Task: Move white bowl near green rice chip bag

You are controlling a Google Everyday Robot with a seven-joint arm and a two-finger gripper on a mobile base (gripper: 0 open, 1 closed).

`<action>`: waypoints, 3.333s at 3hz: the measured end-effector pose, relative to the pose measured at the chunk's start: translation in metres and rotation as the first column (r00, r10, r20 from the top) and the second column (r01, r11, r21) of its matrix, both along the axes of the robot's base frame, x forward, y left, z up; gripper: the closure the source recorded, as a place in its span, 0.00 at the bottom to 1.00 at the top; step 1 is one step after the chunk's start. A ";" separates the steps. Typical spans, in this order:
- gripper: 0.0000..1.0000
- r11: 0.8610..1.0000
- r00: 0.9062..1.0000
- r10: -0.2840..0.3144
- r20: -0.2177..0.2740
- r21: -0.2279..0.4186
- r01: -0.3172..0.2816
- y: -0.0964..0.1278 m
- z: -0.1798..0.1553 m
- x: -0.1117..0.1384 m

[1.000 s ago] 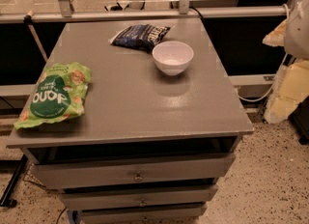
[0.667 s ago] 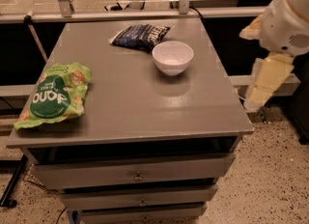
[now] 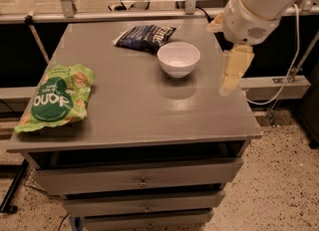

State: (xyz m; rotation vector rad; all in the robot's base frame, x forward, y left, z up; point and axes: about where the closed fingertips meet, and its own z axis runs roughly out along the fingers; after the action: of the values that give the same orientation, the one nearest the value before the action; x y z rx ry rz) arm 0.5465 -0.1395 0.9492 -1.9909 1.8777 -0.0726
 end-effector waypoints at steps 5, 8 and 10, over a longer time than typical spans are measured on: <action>0.00 0.978 0.975 0.156 -0.161 -0.111 -0.175 0.075 -0.080 0.050; 0.70 0.982 0.963 0.156 -0.221 -0.068 -0.175 0.077 -0.101 0.058; 1.00 0.960 0.961 0.266 -0.071 0.107 -0.258 0.091 -0.037 0.035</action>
Offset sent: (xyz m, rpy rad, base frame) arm 0.0423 0.0668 -0.0500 -0.0928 0.0698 0.1885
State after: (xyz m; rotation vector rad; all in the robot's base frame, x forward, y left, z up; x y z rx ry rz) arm 0.5815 -0.0486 0.9126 -2.1850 1.6150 0.1776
